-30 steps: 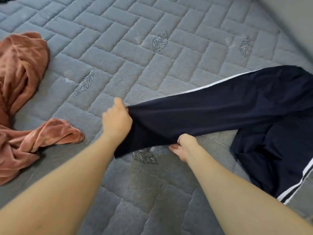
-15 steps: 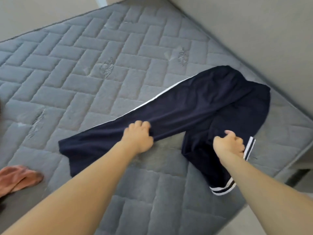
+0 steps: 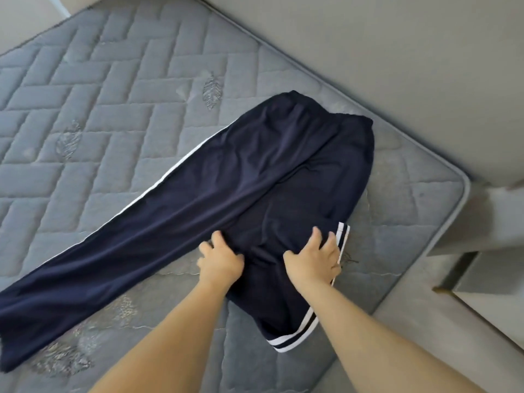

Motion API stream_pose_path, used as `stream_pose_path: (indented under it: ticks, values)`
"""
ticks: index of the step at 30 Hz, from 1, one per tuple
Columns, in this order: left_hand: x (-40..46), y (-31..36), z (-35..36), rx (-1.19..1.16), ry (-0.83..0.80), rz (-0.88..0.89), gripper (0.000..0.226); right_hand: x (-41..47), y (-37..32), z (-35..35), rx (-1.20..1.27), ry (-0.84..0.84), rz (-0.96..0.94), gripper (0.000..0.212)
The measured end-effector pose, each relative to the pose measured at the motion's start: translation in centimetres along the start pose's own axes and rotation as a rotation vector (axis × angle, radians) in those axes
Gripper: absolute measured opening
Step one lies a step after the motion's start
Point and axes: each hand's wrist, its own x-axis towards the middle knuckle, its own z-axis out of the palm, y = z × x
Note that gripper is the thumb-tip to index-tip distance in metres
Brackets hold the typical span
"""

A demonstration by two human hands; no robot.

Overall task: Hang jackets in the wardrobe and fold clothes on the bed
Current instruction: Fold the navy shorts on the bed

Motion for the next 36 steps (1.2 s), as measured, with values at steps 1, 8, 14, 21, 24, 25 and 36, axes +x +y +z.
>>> stream_pose_path:
  ticks: [1, 8, 14, 21, 24, 25, 36]
  values:
    - [-0.2, -0.2, 0.0, -0.003, 0.026, -0.037, 0.063, 0.8, 0.1, -0.5, 0.069, -0.016, 0.102, 0.09]
    - [-0.8, 2.8, -0.1, 0.051, -0.066, 0.28, 0.055, 4.3, 2.5, -3.0, 0.404, -0.022, 0.269, 0.06]
    - [-0.5, 4.4, 1.6, -0.003, -0.231, 0.117, 0.055, 3.9, 2.6, -3.2, 0.804, -0.129, 0.256, 0.026]
    - [-1.8, 1.3, -1.7, -0.291, -0.158, 0.031, 0.031, 1.0, 3.0, -3.8, 0.96, -0.391, 0.101, 0.007]
    - [-3.6, -1.1, -4.1, -0.579, -0.127, 0.064, 0.026, -1.7, 2.4, -3.6, 0.932, -0.479, 0.004, 0.018]
    - [-4.3, -2.2, -5.1, -0.62, -0.105, 0.064, 0.029, -3.0, 2.1, -3.4, 0.941, -0.502, -0.014, 0.021]
    - [-12.4, -23.2, -13.9, -0.564, -0.064, 0.062, 0.021, -22.7, -2.6, 4.1, 0.694, -1.233, -0.143, 0.035]
